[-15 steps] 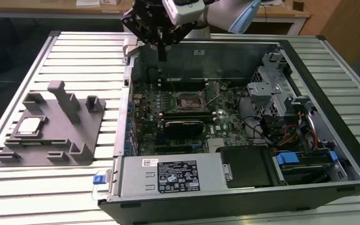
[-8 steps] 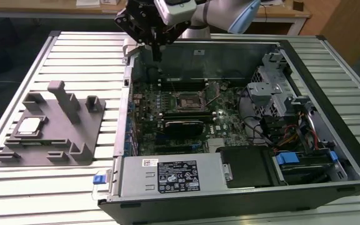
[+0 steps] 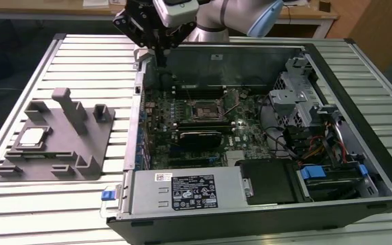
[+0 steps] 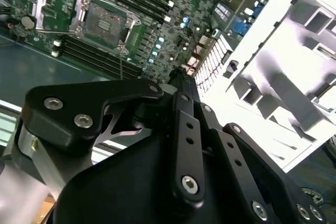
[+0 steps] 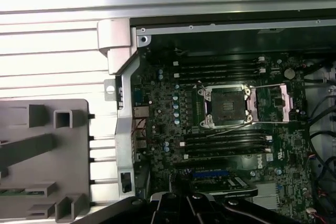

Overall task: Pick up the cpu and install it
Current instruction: 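Reach for the cpu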

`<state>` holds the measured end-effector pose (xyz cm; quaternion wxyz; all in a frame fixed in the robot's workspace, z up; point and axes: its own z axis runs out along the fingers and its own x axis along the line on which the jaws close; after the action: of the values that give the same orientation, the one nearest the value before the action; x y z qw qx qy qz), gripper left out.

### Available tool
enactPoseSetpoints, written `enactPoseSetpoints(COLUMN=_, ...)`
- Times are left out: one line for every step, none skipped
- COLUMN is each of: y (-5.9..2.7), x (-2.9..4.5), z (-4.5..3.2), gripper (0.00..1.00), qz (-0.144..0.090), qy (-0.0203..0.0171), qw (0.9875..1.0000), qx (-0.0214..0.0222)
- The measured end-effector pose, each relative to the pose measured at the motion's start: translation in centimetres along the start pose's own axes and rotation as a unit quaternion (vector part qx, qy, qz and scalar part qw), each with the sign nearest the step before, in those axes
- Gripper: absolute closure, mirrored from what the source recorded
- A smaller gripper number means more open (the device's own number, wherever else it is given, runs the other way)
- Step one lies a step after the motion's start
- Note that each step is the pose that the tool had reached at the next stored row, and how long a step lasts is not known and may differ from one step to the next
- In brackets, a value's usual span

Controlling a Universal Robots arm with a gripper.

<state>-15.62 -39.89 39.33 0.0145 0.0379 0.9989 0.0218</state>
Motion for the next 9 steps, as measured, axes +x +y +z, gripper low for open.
enactPoseSetpoints(y=-0.02, x=0.21, z=-0.01, gripper=0.89, qz=0.0, qy=-0.0002, qw=1.0, qx=0.0)
enactPoseSetpoints(y=-0.03, x=0.43, z=-0.02, gripper=0.89, qz=0.0, qy=-0.0003, qw=1.0, qx=0.0)
enactPoseSetpoints(y=-0.05, x=0.65, z=-0.02, gripper=0.89, qz=0.0, qy=-0.0006, qw=1.0, qx=-0.0001)
enactPoseSetpoints(y=-0.07, x=0.87, z=-0.03, gripper=0.89, qz=0.0, qy=-0.0007, qw=1.0, qx=-0.0001)
enactPoseSetpoints(y=-0.08, x=1.09, z=-0.03, gripper=0.89, qz=0.0, qy=-0.0009, qw=1.0, qx=-0.0001)
enactPoseSetpoints(y=-0.1, x=1.32, z=-0.04, gripper=0.89, qz=0.0, qy=-0.0011, qw=1.0, qx=-0.0001)
enactPoseSetpoints(y=-0.11, x=1.52, z=-0.05, gripper=0.89, qz=0.0, qy=-0.0013, qw=1.0, qx=-0.0001)
enactPoseSetpoints(y=-0.13, x=1.72, z=-0.05, gripper=0.89, qz=0.0, qy=-0.0014, qw=1.0, qx=-0.0001)
enactPoseSetpoints(y=-0.15, x=1.94, z=-0.06, gripper=0.89, qz=0.0, qy=-0.0015, qw=1.0, qx=-0.0001)
